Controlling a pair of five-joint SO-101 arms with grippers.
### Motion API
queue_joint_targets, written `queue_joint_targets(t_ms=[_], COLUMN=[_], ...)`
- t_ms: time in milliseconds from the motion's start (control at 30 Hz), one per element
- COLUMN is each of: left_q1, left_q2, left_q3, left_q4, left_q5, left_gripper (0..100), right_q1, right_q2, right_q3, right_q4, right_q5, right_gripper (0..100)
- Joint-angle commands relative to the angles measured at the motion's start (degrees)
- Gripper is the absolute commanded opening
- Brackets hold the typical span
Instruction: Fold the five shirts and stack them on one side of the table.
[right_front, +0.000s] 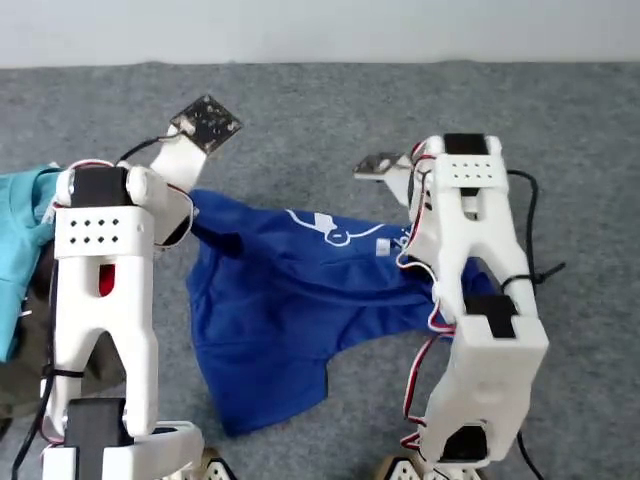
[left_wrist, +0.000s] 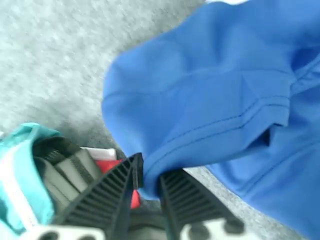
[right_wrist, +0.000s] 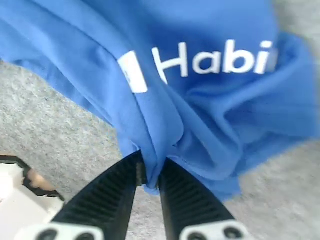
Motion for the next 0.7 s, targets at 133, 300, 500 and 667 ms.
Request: queue_joint_targets(t_ms=[133,300,500,667], left_q1=[0.5,0.5,0.5,0.5], left_q2=[-8.1,-11.3,-13.7,-13.5], left_q3=[-11.2,-16.7,-21.6,-28.3], left_q4=[-2.5,-7.9,-13.1,-14.7], left_q5=[7.2,14.1,21.9,23.7], left_gripper=[1,2,2,2], right_q1=[2.1,2.1,2.6,7.0], right_q2=[-22.8,-35.5,-46.7,-51.0], right_q3=[-2.6,-2.6,-2.6,-2.7], right_q4=[2.2,0.9,-2.6,-9.3], right_q5=[5.0,5.1,-1.8,-10.7], right_gripper=[1.0,1.0,1.0,1.0])
